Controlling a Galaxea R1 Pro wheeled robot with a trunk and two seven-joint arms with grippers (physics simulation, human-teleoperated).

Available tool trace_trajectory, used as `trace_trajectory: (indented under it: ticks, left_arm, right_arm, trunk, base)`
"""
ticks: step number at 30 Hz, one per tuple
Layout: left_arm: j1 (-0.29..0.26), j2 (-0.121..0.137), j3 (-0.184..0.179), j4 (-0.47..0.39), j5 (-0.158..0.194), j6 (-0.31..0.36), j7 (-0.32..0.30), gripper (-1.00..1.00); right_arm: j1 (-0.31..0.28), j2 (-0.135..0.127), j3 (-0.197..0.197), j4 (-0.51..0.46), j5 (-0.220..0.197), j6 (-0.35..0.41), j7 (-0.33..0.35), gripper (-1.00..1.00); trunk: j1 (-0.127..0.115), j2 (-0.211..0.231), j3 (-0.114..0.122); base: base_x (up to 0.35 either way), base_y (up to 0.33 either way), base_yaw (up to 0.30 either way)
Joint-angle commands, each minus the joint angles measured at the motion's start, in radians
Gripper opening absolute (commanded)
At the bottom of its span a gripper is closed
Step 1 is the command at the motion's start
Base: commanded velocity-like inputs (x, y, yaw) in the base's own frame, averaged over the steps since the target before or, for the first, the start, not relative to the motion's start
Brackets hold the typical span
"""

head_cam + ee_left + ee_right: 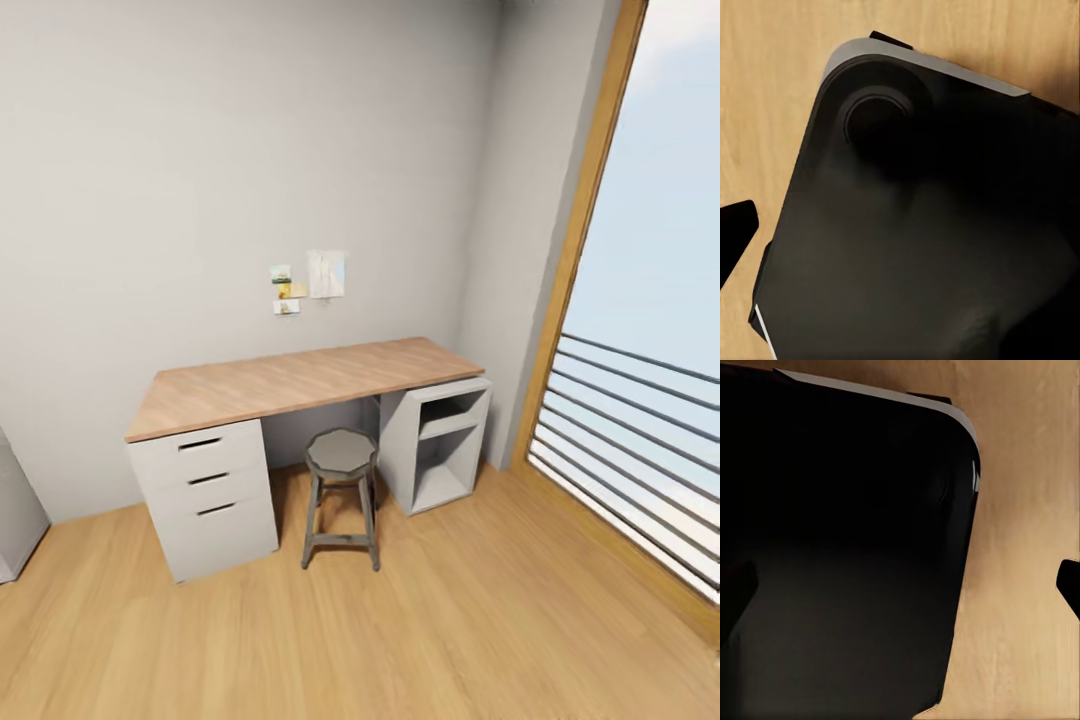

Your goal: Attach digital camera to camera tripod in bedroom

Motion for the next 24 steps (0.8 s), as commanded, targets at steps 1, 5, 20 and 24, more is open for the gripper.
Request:
trace_trajectory:
  ticks: [1,5,20,24]
  left_arm:
    - [0.0,0.0,0.002,-0.001,0.003,-0.002,0.0,1.0]
    - [0.0,0.0,0.002,-0.001,0.002,-0.002,0.0,1.0]
    - [0.0,-0.001,-0.001,0.0,0.0,-0.002,0.0,1.0]
    - [0.0,-0.001,-0.002,0.0,-0.001,-0.002,0.0,1.0]
  right_arm:
    - [0.0,0.0,-0.001,0.0,0.008,-0.003,0.0,1.0]
    - [0.0,0.0,-0.001,0.0,0.008,-0.003,-0.001,1.0]
    - [0.0,-0.004,0.0,0.0,0.01,-0.004,-0.001,1.0]
    - [0.0,-0.004,0.0,0.0,0.01,-0.005,-0.001,1.0]
  trunk:
    - [0.0,0.0,-0.001]
    - [0.0,0.0,-0.001]
    - [0.0,0.0,-0.001]
    - [0.0,0.0,-0.001]
  base:
    - [0.118,0.289,-0.298]
    - [0.107,0.307,-0.221]
    - [0.036,0.208,-0.039]
    - [0.002,0.015,-0.002]
